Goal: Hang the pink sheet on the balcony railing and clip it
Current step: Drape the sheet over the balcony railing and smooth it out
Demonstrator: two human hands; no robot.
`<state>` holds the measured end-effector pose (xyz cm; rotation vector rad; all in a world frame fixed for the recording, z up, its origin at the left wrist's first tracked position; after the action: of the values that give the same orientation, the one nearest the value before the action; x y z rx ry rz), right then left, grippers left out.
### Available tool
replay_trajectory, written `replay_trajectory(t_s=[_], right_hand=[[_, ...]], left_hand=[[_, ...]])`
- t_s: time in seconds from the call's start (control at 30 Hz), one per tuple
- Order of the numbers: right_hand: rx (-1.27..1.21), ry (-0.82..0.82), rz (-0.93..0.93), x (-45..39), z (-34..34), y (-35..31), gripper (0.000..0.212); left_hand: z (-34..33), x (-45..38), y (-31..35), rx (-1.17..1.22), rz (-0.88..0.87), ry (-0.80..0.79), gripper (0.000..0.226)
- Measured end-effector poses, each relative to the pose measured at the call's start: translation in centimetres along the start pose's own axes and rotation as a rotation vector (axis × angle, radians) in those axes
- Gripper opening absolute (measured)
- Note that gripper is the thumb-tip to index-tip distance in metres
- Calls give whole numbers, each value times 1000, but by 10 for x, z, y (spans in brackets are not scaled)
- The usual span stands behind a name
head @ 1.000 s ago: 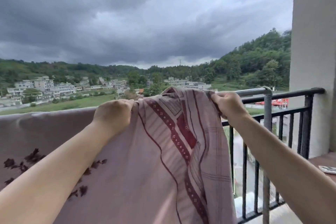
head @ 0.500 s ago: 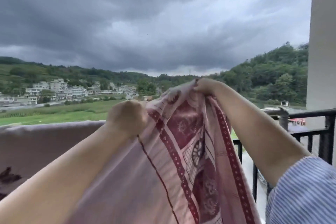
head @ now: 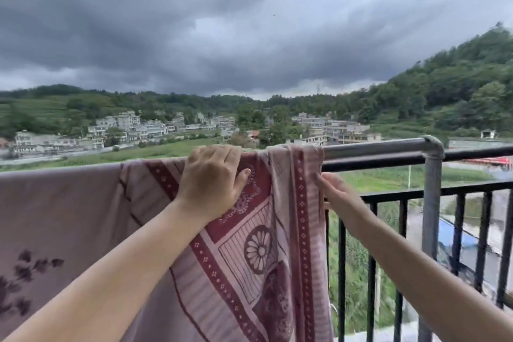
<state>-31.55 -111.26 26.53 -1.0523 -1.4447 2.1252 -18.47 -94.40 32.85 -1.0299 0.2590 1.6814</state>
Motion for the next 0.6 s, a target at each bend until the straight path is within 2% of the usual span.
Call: replay_trajectory(t_s=[0.07, 0.13, 0.2, 0.27, 0.4, 0.5, 0.6], right_hand=[[-332, -230, -125, 0, -12, 16, 61], [-455, -293, -156, -1, -13, 22, 53], [-511, -305, -165, -2, -3, 24, 51], [-520, -392, -171, 3, 7, 21, 50], [-562, -493, -105, 7, 25, 8, 56], [-696, -539, -103, 7, 36, -4, 54], [-693, -554, -128, 6, 44, -4, 55]], left_hand=[[-5, -3, 13, -11, 34, -29, 40], [-4, -6, 17, 8, 80, -25, 32], [-2, -7, 16, -1, 99, 18, 29], [0, -6, 16, 17, 125, 36, 29], [4, -9, 18, 39, 155, -32, 40], [4, -16, 16, 23, 123, -54, 39], [4, -19, 13, 17, 101, -67, 40]])
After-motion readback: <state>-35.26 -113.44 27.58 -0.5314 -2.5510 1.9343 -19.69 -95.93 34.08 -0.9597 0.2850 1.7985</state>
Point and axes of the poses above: each hand's wrist, its own x-axis away from the middle knuckle, its own z-axis out of the back of the hand, y = z × x, the point moved 4 cm from there along -x, towards the middle knuckle, and after that the axes turned 6 degrees about -z, right-handed, at the moved point
